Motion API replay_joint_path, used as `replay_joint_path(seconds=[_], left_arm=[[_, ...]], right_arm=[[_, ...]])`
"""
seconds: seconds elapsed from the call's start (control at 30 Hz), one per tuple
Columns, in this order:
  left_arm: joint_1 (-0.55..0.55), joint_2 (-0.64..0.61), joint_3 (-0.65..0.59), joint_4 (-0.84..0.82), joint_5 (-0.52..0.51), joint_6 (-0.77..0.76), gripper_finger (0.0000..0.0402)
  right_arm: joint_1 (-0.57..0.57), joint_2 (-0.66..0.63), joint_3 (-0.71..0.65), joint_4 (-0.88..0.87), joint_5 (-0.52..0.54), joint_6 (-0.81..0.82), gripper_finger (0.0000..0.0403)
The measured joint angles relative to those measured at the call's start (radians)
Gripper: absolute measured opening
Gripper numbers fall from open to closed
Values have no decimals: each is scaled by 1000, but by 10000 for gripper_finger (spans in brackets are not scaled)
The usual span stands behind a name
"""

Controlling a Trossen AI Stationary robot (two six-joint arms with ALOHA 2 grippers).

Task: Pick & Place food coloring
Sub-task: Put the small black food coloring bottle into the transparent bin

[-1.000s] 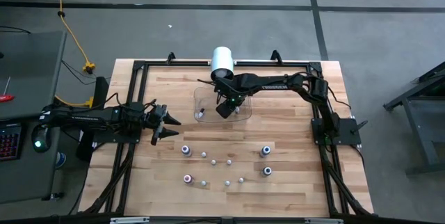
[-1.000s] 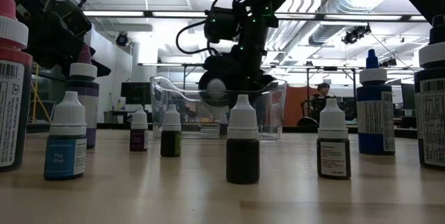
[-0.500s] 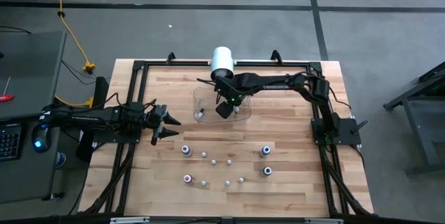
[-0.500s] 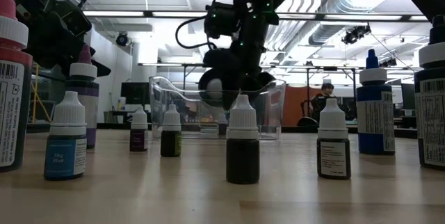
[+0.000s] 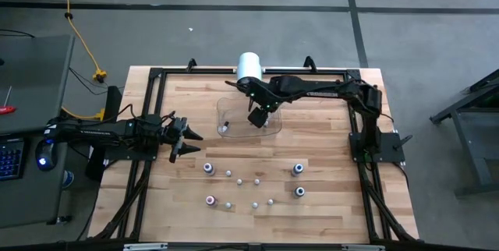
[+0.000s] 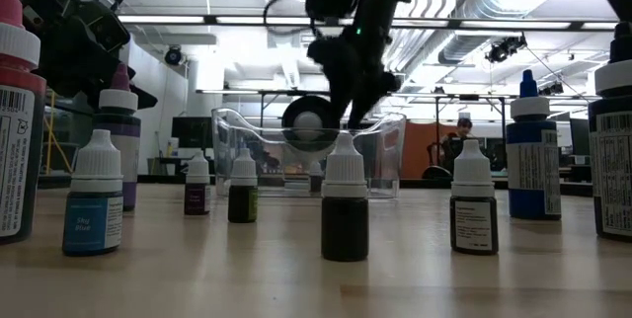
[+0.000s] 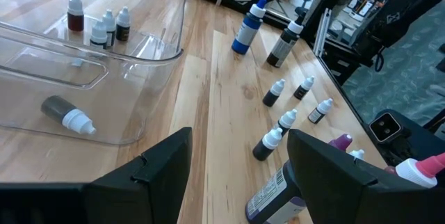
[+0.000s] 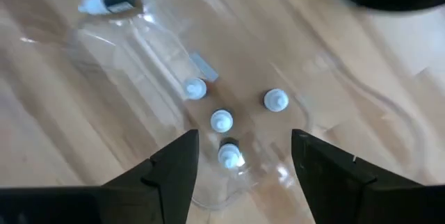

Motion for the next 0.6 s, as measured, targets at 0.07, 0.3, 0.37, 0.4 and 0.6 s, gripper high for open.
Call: replay_joint_path(seconds=[0.07, 0.3, 0.37, 0.4, 0.6], left_arm=[[0, 0, 0, 0, 0, 0, 234], [0, 0, 0, 0, 0, 0, 234], [0, 0, 0, 0, 0, 0, 234], [0, 0, 0, 0, 0, 0, 234], [0, 0, 0, 0, 0, 0, 234]], right_arm=[[15, -39, 0, 0, 28, -31, 218], [110, -184, 0, 7, 77, -177, 216], [143, -223, 0, 7, 95, -194, 217], [158, -241, 0, 6, 106, -199, 217], [240, -317, 0, 5, 124, -210, 216]])
